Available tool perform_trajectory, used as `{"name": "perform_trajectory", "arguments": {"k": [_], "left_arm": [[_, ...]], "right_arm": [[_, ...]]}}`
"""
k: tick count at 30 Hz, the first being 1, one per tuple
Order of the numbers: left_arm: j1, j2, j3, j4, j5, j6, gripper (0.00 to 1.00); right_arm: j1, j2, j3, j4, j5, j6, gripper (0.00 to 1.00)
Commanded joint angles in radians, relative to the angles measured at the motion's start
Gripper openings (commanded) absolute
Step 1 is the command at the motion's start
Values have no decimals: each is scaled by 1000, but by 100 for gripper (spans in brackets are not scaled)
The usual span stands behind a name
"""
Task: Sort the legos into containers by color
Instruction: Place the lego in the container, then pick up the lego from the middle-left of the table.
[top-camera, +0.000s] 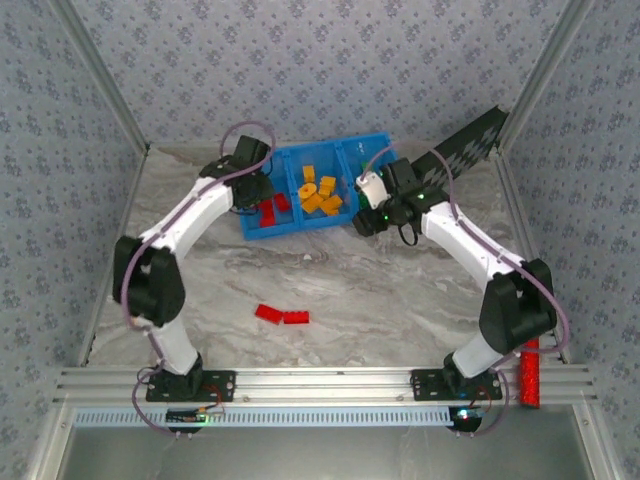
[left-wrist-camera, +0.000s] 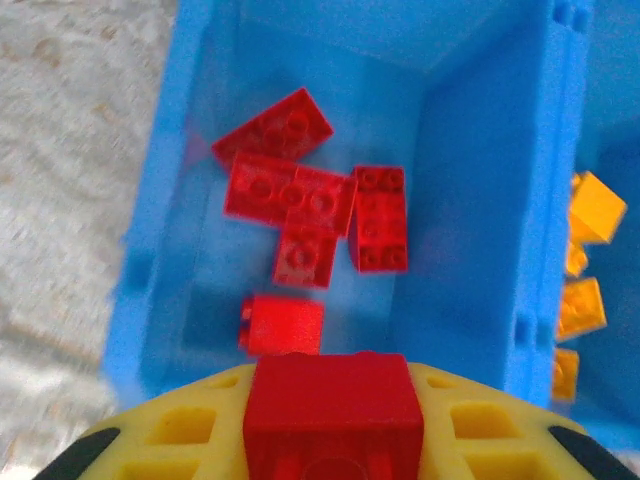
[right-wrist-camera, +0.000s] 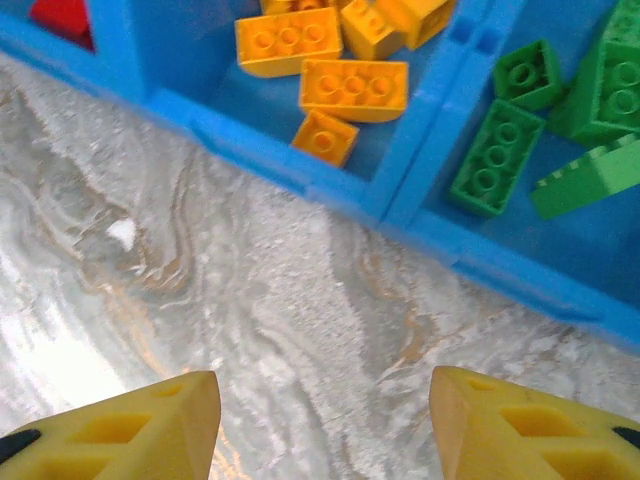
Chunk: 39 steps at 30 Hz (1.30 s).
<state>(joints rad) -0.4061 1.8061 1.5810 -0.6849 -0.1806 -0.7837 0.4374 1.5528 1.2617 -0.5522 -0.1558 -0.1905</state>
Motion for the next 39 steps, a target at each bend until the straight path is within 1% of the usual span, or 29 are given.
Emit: {"name": "perform_trajectory", "arguments": {"k": [1, 5, 10, 16, 18, 20, 24, 26, 28, 30, 32, 34, 36, 39], "left_arm": [[23, 126, 121, 67, -24, 87, 29], [51, 303, 277, 74, -37, 113, 28], [66, 451, 424, 84, -34, 136, 27], [75, 567, 566, 34, 24, 135, 34], [75, 571, 576, 33, 33, 138, 39], [76, 566, 582, 25, 34, 149, 47], [85, 534, 577, 12, 43, 163, 53], [87, 501, 573, -27, 45, 180, 57], [87, 455, 569, -47, 54, 206, 57], [82, 397, 559, -64, 85, 257, 57], [67, 332, 556, -113, 111, 345, 62], [48, 272, 534, -180, 143, 445, 62], [12, 154, 413, -185, 150, 564, 64], [-43, -40, 167, -154, 146, 709, 67]], "right_arm": [[31, -62, -55, 43, -11, 49, 59], [65, -83, -99, 63, 7, 68, 59], [91, -76, -101, 64, 28, 68, 59], [107, -60, -90, 64, 46, 49, 59], [107, -48, -78, 36, 54, 37, 59], [109, -40, -44, 12, 63, 20, 59], [107, -37, -39, 4, 76, 3, 59], [105, -35, -31, 7, 72, 0, 59], [104, -37, -24, 12, 60, -9, 59], [106, -39, -14, 19, 58, -17, 59], [108, -44, -4, 22, 73, -31, 60], [104, -60, -4, 28, 113, -49, 61], [93, -87, -6, 37, 135, -65, 63], [71, -157, -24, 57, 118, -90, 68]]}}
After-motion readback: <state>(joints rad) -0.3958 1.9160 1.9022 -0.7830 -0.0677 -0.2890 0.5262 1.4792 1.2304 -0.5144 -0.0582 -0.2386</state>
